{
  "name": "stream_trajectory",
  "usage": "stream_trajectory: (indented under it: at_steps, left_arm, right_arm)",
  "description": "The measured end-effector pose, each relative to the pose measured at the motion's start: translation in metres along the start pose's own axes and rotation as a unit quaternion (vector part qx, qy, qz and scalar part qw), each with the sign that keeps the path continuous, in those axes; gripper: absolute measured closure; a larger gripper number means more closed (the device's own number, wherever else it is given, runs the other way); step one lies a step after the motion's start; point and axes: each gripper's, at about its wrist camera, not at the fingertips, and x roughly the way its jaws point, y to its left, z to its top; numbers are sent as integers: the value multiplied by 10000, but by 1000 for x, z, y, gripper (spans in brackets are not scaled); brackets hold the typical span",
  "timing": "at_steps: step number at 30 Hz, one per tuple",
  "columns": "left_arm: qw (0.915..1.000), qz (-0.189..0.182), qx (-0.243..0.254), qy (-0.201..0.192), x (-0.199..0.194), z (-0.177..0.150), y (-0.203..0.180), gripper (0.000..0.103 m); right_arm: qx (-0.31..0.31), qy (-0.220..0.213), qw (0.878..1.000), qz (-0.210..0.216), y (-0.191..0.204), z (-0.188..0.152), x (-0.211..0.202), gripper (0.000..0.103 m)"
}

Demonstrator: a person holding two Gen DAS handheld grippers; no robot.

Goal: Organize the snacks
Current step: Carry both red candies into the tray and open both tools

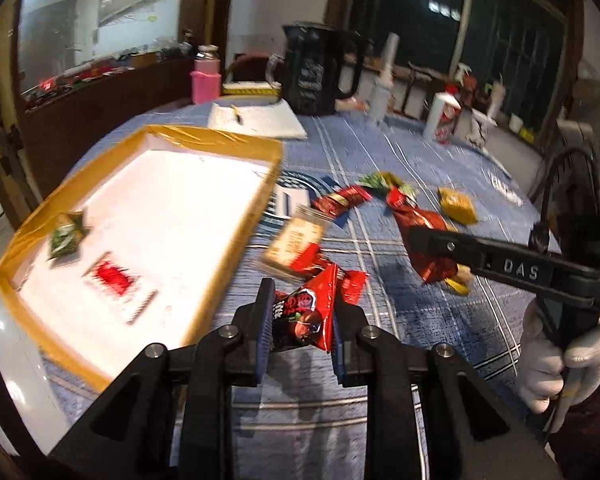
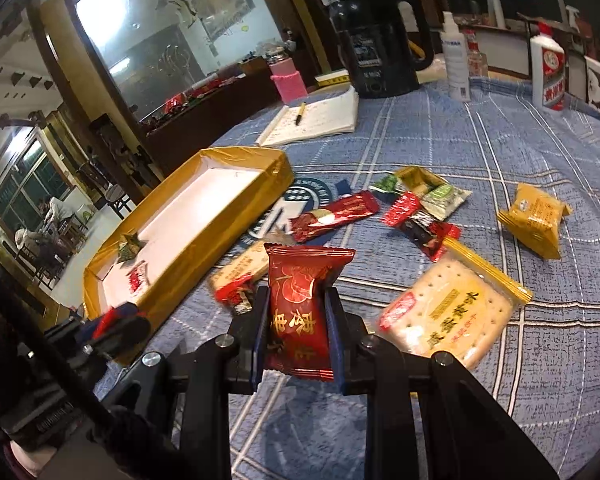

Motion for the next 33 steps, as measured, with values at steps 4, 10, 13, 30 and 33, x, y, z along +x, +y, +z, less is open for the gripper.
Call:
stream_trajectory:
  at_steps: [4,10,13,30,33]
  left_arm:
    - [9994,128,-294,-140,-15,-1,23,77]
    - [9981,347,-439,-275,-28,6,55,77]
    - [9979,462,-379,-261,-23,19,69,77]
    - [9943,281,-1011,195,32,51,135,69]
    - [9936,122,-1119,132,26,51,140,55]
  right_arm:
    - [-179,12,9998,26,21,-2,-1,78]
    - [-438,87,9989,126,55,8,6,78]
    - [-584,161,9978,255,78,20,17,78]
    - [-674,918,9928,365,135,60,131,78]
    - [-465,947,9932,494,130,62,136,75]
